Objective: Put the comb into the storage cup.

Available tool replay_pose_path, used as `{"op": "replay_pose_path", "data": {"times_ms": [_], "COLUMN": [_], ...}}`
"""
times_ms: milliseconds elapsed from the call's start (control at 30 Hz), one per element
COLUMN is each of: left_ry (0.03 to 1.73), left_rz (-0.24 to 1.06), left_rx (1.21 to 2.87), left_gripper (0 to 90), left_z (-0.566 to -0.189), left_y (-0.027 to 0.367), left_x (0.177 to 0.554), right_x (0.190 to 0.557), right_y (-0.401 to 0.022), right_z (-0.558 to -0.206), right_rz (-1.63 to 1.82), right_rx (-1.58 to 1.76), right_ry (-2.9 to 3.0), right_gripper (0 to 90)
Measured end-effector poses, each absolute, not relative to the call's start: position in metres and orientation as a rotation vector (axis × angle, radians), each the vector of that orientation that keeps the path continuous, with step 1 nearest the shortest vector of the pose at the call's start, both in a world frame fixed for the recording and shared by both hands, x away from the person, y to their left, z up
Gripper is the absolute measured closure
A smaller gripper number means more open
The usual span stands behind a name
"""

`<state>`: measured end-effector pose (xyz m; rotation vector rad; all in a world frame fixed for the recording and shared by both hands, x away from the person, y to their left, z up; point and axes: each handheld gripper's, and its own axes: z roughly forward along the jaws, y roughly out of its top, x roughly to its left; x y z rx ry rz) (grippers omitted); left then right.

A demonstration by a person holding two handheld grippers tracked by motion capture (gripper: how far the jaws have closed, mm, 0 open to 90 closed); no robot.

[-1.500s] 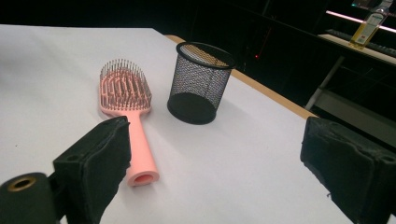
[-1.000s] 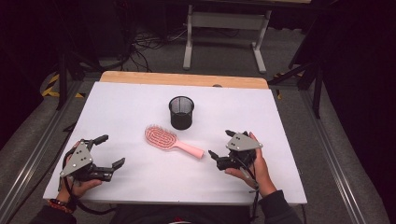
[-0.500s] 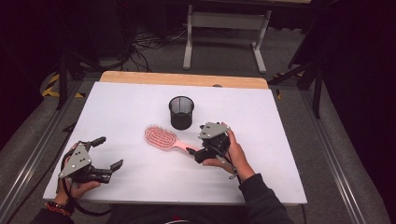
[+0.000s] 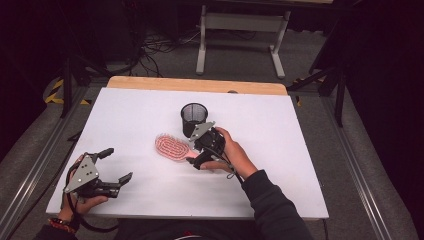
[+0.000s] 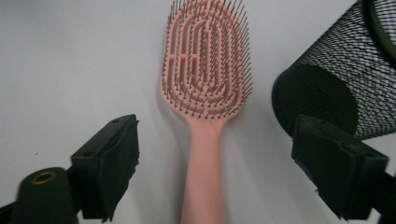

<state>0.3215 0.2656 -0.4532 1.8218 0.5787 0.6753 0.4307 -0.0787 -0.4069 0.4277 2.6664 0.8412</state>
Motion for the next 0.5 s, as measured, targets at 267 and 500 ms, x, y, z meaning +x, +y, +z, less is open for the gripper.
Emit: {"op": "replay_pose_path", "data": {"times_ms": [267,500], "left_ry": [0.571,0.575], "left_rz": [0.664,0.655], "left_rx": [1.844,1.853], "left_gripper": [5.8,6.2], "left_z": [-0.456,-0.457], "left_y": [0.263,0.262], "left_x": [0.323,0.324], "right_x": [0.448,0.458], "right_y": [-0.063,-0.059], "right_z": [-0.423,-0.434], "right_rz": [0.636,0.589], "right_rx": [0.482,0.516], "right_ry": [2.76,2.83], "right_gripper": [24.9,40.5]}}
